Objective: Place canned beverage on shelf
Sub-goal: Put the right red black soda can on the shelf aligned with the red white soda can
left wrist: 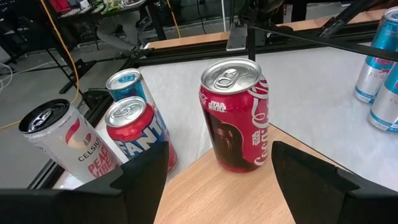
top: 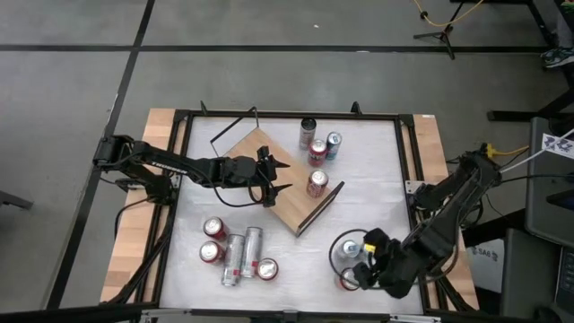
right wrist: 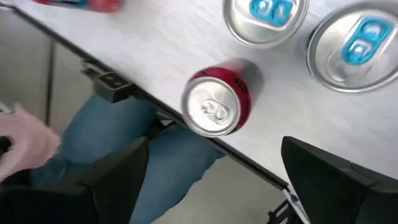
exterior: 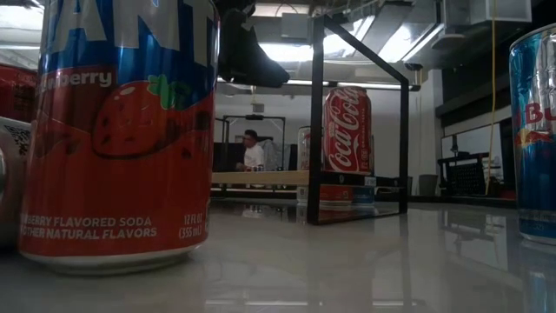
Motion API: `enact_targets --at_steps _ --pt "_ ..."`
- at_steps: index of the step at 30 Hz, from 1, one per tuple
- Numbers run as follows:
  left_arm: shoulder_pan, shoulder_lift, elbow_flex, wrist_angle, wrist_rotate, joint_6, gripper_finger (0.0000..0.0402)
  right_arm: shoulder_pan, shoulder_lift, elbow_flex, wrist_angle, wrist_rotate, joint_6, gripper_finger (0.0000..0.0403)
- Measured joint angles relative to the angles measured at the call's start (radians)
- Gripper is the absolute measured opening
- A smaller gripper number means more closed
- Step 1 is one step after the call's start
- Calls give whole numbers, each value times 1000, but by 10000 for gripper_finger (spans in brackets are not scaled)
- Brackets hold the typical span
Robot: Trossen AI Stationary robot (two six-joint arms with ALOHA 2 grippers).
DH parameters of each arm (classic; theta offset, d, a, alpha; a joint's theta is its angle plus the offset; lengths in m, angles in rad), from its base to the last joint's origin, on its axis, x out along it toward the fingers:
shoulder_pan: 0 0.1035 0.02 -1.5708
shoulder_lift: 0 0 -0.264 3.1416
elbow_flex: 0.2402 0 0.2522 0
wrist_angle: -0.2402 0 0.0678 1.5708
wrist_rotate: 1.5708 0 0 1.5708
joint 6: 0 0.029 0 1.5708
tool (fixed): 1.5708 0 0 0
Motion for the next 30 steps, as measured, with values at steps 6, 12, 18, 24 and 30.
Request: enact_targets --at_steps 6,12,18,24,30 --pt "0 0 0 0 0 0 276 0 83 0 2 -28 45 358" --pt "0 0 0 0 0 -1 276 0 126 0 2 -26 111 358" --pt "0 0 0 -1 0 -1 276 0 127 0 4 22 167 358" --pt "0 0 0 -3 0 -2 276 0 131 0 19 78 190 358" --pt "0 0 0 -4 0 -27 276 -2 167 0 23 62 215 358"
